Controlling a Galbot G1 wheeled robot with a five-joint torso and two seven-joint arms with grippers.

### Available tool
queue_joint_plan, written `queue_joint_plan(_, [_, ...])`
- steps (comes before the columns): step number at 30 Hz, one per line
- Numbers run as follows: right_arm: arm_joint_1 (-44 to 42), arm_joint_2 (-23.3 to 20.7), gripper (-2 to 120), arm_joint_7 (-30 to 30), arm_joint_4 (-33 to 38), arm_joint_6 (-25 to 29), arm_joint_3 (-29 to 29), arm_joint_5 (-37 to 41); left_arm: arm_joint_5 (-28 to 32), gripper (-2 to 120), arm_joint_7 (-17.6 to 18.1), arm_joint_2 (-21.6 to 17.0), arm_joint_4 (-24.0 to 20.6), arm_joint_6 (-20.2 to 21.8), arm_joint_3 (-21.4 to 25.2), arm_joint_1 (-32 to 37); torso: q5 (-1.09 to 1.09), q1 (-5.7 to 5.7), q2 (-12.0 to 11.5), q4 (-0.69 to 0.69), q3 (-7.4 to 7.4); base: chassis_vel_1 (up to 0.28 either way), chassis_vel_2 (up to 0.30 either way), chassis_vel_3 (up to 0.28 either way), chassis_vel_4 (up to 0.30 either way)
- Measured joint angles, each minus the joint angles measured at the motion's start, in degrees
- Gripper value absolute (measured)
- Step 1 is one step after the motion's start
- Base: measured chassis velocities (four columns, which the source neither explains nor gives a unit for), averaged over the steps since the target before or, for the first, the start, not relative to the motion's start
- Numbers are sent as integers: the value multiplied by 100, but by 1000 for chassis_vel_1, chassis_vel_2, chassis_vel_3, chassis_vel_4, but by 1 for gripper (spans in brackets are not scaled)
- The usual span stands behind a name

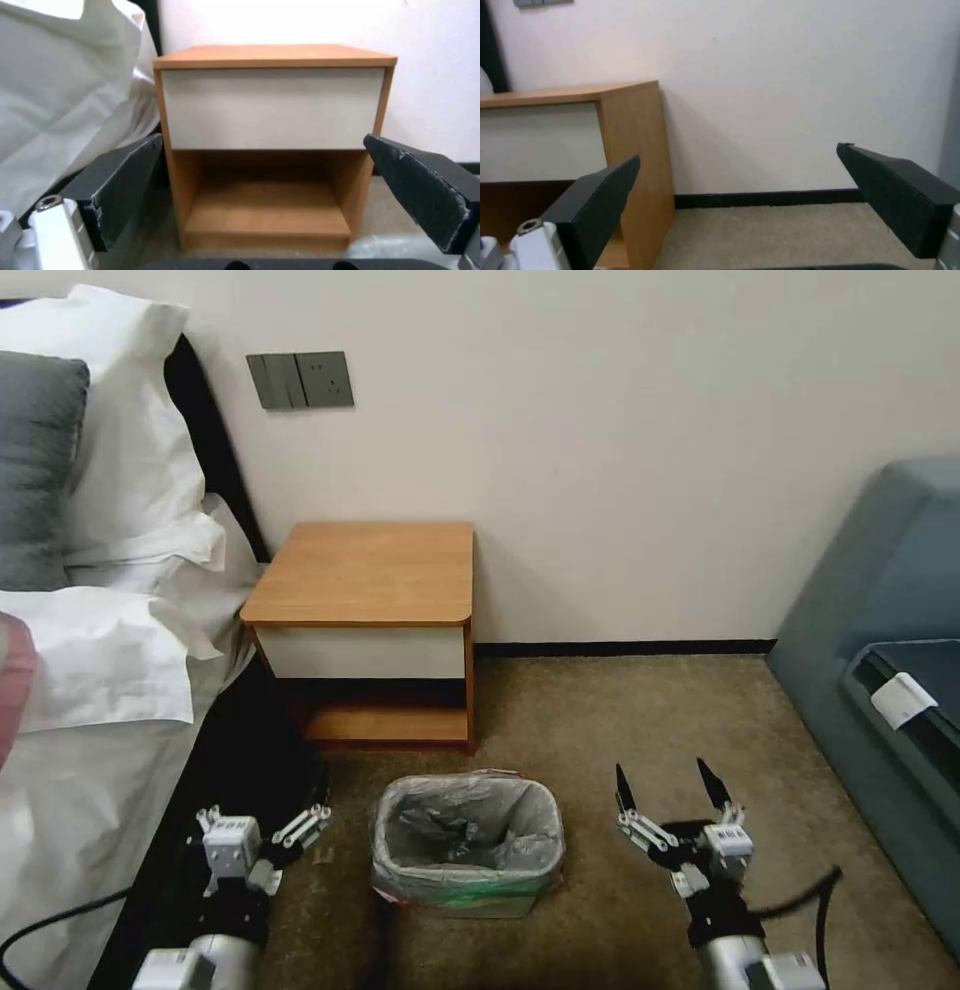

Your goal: Pick up the garbage bag from the table and place it over the trash can.

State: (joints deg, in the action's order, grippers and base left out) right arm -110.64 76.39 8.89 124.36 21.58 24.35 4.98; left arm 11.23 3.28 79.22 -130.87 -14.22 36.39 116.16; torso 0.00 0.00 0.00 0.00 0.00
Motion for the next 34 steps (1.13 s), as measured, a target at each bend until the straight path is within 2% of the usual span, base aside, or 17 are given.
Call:
queue_joint_plan(5, [-124, 18, 100, 74, -8, 213, 22, -12, -22, 100, 9, 77, -164, -50, -21, 229, 1, 0, 0, 0, 0, 0, 0, 0, 0])
queue_joint_plan(34, [-97, -1, 100, 133, 0, 165, 19, -23, -23, 100, 42, 80, -165, -17, -38, 215, 0, 0, 0, 0, 1, 0, 0, 0, 0])
